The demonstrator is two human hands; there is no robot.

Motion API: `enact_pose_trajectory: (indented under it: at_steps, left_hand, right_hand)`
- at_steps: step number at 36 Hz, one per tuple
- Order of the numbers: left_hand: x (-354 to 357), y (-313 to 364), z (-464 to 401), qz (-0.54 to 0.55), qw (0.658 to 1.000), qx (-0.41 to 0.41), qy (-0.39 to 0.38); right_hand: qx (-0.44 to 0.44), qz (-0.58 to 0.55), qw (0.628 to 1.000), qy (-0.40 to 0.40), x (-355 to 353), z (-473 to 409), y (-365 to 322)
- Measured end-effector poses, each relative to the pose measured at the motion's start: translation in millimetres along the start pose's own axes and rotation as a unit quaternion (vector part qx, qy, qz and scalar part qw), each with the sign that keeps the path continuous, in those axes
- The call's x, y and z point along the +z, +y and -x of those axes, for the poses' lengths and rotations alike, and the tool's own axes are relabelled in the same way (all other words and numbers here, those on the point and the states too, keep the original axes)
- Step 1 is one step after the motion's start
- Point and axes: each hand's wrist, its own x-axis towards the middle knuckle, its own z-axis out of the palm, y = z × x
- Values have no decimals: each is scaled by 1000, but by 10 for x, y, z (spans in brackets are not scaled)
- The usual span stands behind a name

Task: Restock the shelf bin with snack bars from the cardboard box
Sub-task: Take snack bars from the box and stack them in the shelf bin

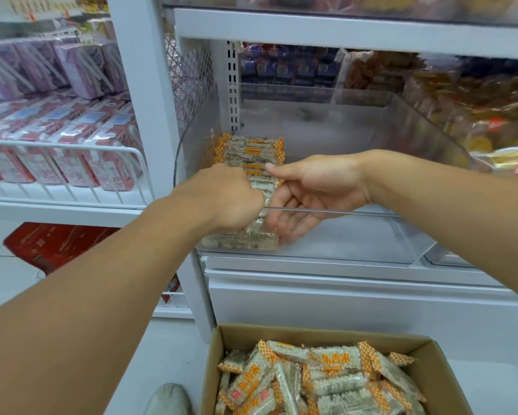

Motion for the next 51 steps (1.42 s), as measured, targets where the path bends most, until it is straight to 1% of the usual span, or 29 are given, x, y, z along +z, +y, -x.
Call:
enact_pose_trajectory:
  at_steps: [3, 6, 8, 9, 11, 12, 14, 17, 21, 23, 24, 27, 29, 31, 32, 34, 35, 36, 38, 40, 42, 44, 45, 46, 47, 48, 49, 50, 51]
  left_hand:
    - [-29, 9, 6, -33, 999, 19, -36]
    - [-67, 26, 35, -42, 997, 44, -52]
    - [-58, 35, 36, -21, 997, 34, -58]
    - [-41, 39, 25, -18, 997, 28, -62]
    - [4, 19, 15, 3, 999, 18, -35]
    - [18, 2, 23, 21, 1000, 17, -10]
    - [38, -20, 19, 26, 998, 42, 34]
    - [53, -26, -7, 6, 997, 62, 47]
    - [36, -23, 7, -6, 998, 54, 15]
    - [14, -3, 20, -5, 999, 38, -9]
    - [25, 19, 27, 0, 999, 37, -14]
    - [57, 33, 0, 34, 999, 24, -8]
    - [51, 38, -15, 47, 998, 22, -20]
    - [77, 25, -37, 49, 998, 21, -33]
    - [64, 18, -29, 54, 998, 11, -26]
    - [47, 6, -24, 6, 1000, 27, -15]
    - [45, 5, -32, -9, 999, 38, -15]
    - [54, -2, -23, -17, 998, 55, 12]
    - [81, -7, 35, -17, 991, 88, 100]
    - [101, 70, 149, -32, 969, 132, 207]
    - [101, 211, 307, -27, 942, 178, 283]
    - [170, 395, 507, 0, 926, 219, 308]
    - [254, 483, 621, 9, 925, 235, 298]
    - [386, 546, 725, 6, 932, 242, 271]
    - [559, 602, 831, -13, 946, 238, 219]
    - [775, 617, 914, -52, 963, 222, 143]
    - [1000, 609, 997, -100, 975, 193, 52]
    - [1244, 570, 1085, -145, 976, 160, -36]
    - [1477, 511, 1193, -170, 972, 126, -100]
  right_hand:
    - [8, 29, 999, 20, -75, 170, -11]
    - [-16, 76, 983, 164, -211, 262, -62]
    - [-42, 59, 963, 260, -289, 198, -71]
    - [-55, 38, 955, 290, -304, 141, -71]
    - [-86, -11, 941, 327, -296, -9, -69]
    - [-98, -47, 942, 317, -268, -93, -79]
    - [-105, -122, 955, 251, -159, -342, -144]
    - [-116, -166, 953, 227, -38, -570, -188]
    - [-142, -190, 942, 239, -32, -415, -260]
    - [-113, -218, 920, 305, -186, -424, -309]
    - [-115, -192, 918, 326, -246, -435, -328]
    - [-118, -178, 930, 300, -1036, -1239, -171]
    - [-108, -177, 945, 253, -925, -1332, -204]
    - [-102, -189, 941, 262, -443, -952, -384]
    - [-101, -202, 943, 247, -373, -840, -428]
    - [-107, -195, 956, 191, -396, -635, -379]
    - [-91, -160, 962, 202, -380, -511, -362]
    - [-87, -107, 959, 245, -351, -386, -343]
    - [-127, 9, 910, 393, -221, -123, -226]
    - [-236, 61, 838, 488, 40, 260, 19]
    - [-361, 9, 781, 509, 382, 641, 378]
    - [-426, -29, 734, 529, 736, 823, 824]
    - [-425, -24, 721, 547, 869, 798, 1047]
    - [-393, -2, 724, 567, 981, 719, 1277]
    - [-347, 33, 739, 576, 1068, 598, 1528]
    - [-294, 77, 767, 565, 1135, 475, 1769]
    - [-236, 131, 805, 529, 1171, 354, 2017]
    - [-175, 195, 836, 481, 1210, 275, 2247]
    - [-118, 261, 857, 429, 1266, 245, 2461]
